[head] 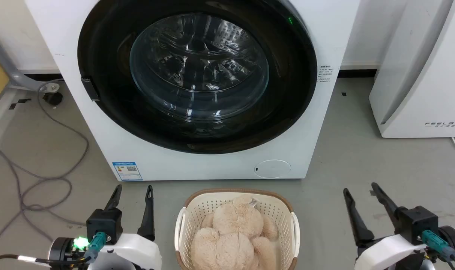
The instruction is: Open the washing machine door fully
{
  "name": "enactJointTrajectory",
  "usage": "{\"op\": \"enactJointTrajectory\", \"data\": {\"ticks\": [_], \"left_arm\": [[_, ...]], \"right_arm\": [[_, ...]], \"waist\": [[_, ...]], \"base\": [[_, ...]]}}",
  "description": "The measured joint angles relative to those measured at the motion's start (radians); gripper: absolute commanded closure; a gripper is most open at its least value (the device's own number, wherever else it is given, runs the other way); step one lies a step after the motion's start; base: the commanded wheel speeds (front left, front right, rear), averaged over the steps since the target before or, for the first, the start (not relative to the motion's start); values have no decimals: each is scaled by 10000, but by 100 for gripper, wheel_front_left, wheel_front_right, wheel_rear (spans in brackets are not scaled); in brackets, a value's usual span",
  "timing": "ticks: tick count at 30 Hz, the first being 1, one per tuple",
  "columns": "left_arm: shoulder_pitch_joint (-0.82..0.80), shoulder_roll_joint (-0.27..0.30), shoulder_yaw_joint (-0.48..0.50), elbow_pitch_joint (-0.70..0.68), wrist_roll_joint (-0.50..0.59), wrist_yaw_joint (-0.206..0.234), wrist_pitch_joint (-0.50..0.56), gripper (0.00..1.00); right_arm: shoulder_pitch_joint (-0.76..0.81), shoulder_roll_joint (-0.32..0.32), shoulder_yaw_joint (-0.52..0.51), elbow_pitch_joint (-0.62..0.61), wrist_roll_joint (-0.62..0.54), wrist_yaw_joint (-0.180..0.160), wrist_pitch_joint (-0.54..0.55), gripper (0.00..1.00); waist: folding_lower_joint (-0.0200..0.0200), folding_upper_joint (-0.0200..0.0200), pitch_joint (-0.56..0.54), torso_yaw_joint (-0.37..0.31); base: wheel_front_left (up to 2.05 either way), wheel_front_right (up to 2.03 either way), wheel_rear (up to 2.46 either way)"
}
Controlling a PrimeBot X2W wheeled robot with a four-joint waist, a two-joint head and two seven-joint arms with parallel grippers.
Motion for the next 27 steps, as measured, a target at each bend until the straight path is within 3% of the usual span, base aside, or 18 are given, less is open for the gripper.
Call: {"op": "enactJointTrajectory", "data": {"ticks": [1,11,27], "left_arm": [[-2,0,-19,21,-6,0,-12,0],[-23,0,-242,194,-199,6,-205,0],[-130,0,-562,334,-472,90,-537,0]], "right_arm": [[1,0,-2,6,42,0,-25,100],[3,0,-58,155,715,0,-224,100],[-17,0,-384,44,3499,0,-558,100]], "waist": [[0,0,1,-1],[0,0,35,-5],[0,0,153,-5]], "base": [[0,0,0],[0,0,0],[0,0,0]]}}
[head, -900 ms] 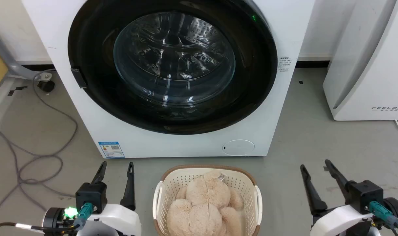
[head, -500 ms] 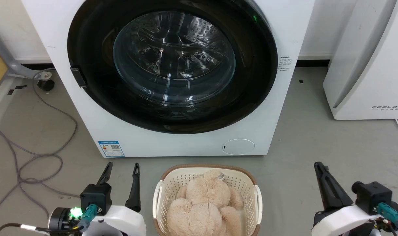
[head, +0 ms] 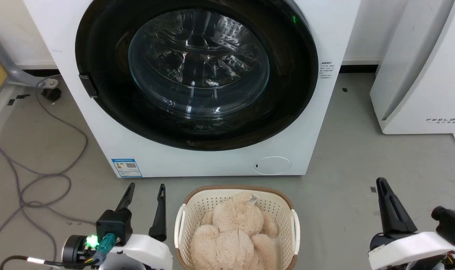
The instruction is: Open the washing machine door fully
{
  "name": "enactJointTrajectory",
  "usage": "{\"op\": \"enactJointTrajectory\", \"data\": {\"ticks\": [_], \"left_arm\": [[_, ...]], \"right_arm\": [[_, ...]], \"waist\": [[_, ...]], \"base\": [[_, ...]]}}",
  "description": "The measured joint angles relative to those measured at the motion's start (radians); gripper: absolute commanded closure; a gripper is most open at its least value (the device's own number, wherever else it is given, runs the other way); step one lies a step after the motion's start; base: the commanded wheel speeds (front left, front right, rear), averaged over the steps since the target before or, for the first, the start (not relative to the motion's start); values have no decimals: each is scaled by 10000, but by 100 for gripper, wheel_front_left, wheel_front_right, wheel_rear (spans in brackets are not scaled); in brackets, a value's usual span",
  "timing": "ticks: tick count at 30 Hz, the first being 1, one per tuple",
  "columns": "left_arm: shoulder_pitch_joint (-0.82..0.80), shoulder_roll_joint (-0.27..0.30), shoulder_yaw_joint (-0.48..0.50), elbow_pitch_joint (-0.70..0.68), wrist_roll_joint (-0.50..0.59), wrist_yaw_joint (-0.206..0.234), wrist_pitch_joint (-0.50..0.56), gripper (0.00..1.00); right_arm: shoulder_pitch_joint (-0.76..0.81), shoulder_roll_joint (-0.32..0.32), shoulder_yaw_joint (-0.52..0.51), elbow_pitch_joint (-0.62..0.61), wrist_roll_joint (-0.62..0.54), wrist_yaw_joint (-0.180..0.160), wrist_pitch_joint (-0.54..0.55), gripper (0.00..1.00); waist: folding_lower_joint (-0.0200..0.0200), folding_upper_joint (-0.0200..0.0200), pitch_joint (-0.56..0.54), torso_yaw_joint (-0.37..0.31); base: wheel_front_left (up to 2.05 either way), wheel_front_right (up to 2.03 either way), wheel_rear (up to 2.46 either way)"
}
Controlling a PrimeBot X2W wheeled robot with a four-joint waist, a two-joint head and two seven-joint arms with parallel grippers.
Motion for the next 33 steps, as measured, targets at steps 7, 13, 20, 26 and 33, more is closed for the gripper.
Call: {"op": "enactJointTrajectory", "data": {"ticks": [7,13,20,26,33], "left_arm": [[-100,-4,-117,84,-71,8,-169,0],[-169,-4,-167,157,-127,38,-270,0],[-311,-4,-265,221,-157,96,-435,0],[-358,-4,-360,219,-234,96,-541,0],[-621,-4,-439,205,-267,96,-700,0]], "right_arm": [[-411,0,-140,199,1697,0,-121,100],[-1040,-4,-334,577,3611,0,-267,100],[-1966,-462,-424,1338,5538,0,-414,100],[-2913,-1020,-282,2155,6943,-2,-548,100],[-4457,-1716,242,3030,8788,-2,-600,100]], "waist": [[0,0,81,-23],[0,0,155,-17],[0,0,248,41],[0,0,411,80],[0,0,740,97]], "base": [[0,0,0],[0,0,0],[0,0,0],[0,0,0],[0,0,0]]}}
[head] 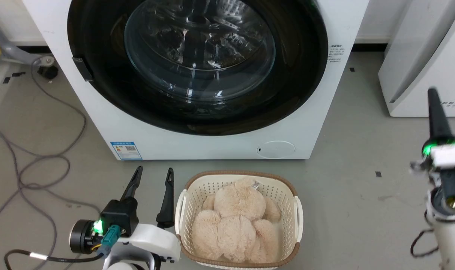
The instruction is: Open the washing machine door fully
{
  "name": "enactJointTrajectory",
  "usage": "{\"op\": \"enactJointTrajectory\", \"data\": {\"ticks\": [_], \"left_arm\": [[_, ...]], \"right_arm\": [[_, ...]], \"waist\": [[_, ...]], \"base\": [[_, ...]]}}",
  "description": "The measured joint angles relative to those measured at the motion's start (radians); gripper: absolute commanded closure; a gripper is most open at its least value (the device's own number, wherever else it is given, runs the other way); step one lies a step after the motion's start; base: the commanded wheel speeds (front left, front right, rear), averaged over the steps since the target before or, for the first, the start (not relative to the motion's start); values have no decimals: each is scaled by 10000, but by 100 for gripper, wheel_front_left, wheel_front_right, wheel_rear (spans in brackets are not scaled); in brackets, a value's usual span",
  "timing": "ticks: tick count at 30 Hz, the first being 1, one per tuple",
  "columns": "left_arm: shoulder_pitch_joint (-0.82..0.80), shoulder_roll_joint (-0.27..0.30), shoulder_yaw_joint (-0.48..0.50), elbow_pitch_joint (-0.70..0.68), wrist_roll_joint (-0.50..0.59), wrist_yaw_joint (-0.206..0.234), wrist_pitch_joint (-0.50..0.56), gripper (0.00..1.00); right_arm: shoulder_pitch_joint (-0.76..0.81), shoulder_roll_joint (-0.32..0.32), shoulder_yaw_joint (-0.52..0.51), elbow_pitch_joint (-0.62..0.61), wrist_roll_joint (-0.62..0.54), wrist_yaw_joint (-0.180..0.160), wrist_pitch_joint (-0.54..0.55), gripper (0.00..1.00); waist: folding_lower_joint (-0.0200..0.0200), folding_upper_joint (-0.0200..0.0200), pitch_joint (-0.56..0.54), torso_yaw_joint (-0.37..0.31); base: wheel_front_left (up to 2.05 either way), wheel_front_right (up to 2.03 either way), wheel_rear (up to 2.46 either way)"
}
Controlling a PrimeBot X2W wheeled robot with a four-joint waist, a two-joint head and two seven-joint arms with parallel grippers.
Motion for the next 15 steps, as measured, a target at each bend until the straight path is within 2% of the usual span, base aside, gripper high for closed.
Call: {"op": "enactJointTrajectory", "data": {"ticks": [4,5,15], "left_arm": [[-143,0,-36,-33,-61,2,-84,0],[-185,0,-58,-42,-61,2,-100,0],[-439,0,-236,-90,-77,-4,-316,0]], "right_arm": [[-924,-458,408,476,1099,0,142,100],[-1380,-719,673,750,1653,0,211,100],[-3688,-2040,2650,2303,4211,0,430,100]], "waist": [[1,0,214,17],[0,0,323,29],[1,0,851,96]], "base": [[0,0,0],[0,0,0],[0,0,0]]}}
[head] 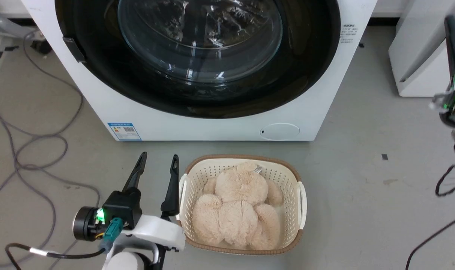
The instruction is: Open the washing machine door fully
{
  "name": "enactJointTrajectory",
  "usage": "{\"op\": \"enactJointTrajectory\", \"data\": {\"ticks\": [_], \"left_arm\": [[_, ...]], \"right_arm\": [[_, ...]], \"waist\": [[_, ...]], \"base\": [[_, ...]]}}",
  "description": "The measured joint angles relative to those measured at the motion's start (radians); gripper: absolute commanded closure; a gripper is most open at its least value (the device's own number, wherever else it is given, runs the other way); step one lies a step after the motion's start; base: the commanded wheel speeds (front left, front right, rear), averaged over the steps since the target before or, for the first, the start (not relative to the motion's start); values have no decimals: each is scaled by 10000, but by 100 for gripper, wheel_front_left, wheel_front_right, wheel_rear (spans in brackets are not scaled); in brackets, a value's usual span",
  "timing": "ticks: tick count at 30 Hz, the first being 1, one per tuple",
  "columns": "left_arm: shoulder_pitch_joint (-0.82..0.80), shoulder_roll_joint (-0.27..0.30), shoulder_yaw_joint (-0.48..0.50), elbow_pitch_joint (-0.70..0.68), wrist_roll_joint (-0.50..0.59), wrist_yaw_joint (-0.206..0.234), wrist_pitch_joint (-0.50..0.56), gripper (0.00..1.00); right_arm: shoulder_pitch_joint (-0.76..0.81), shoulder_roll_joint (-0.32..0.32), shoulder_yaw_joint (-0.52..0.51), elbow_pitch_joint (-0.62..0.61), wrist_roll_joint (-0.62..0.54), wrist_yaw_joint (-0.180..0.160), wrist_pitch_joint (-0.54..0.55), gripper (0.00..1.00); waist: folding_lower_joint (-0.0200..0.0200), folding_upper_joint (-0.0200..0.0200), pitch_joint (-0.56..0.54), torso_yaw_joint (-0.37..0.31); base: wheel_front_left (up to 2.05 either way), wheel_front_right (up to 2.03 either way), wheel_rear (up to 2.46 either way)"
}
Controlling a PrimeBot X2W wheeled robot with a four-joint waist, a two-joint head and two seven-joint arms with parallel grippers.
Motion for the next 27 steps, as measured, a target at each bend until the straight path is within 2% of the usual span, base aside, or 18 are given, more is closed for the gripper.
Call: {"op": "enactJointTrajectory", "data": {"ticks": [6,15,27], "left_arm": [[-279,-2,-173,-52,-71,-8,-153,0],[-535,-2,-414,-125,-171,-6,-313,0],[-968,-2,-694,-138,-339,84,-591,0]], "right_arm": [[-1914,-579,2088,1273,1570,0,395,100],[-4594,-997,4824,2801,3310,0,1868,100],[-7246,-807,7977,4416,5016,0,3567,100]], "waist": [[0,0,408,49],[0,0,951,190],[0,0,1665,292]], "base": [[0,0,0],[0,0,0],[0,0,0]]}}
